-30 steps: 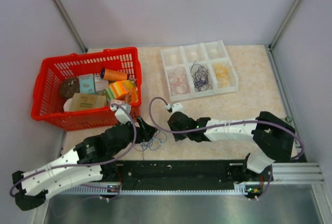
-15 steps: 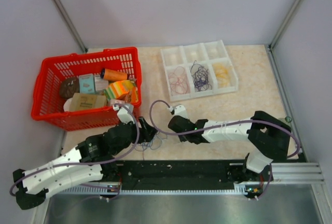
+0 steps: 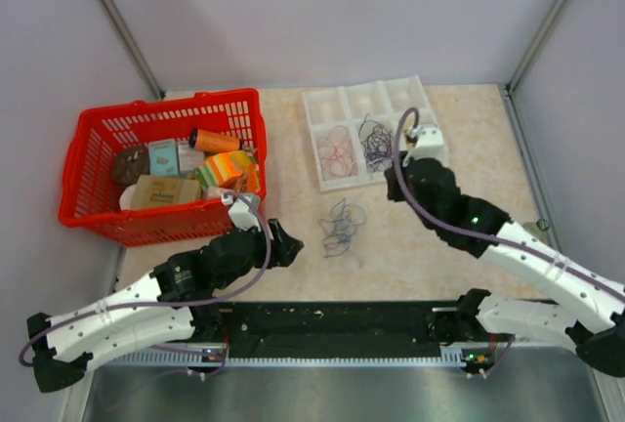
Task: Untangle the cables
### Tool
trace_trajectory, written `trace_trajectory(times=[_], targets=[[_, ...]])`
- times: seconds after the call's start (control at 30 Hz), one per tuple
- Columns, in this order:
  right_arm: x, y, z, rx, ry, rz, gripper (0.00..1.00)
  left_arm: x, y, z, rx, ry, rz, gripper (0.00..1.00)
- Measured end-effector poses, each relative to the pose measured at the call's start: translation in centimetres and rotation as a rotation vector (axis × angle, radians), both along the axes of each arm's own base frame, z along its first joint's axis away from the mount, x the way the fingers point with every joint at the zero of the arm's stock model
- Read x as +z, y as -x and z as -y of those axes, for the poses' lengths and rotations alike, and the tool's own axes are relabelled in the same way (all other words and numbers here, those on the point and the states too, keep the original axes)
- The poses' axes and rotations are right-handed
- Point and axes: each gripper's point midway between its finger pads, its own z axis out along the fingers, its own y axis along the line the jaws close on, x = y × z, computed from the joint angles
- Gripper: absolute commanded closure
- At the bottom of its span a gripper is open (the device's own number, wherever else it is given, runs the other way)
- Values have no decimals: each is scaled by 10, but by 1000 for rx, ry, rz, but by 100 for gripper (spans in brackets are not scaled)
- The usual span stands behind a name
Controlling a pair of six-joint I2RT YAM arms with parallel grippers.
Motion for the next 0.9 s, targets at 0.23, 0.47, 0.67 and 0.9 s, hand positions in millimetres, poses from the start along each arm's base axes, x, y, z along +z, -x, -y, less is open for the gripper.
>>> trace_trajectory(times=[0.23,0.47,0.67,0.9], targets=[[107,-42,49,-98,-99,163,100,-10,-1,16,-73,-59,-3,20],[119,-23,35,40,-124,145,100,33,-16,58,-216,-79,125,11],[172,4,28,165,-213,192,100,82,-45,97,-256,-91,274,9],[225,43,17,341,-339,263,100,92,-55,102,-301,-125,362,5]])
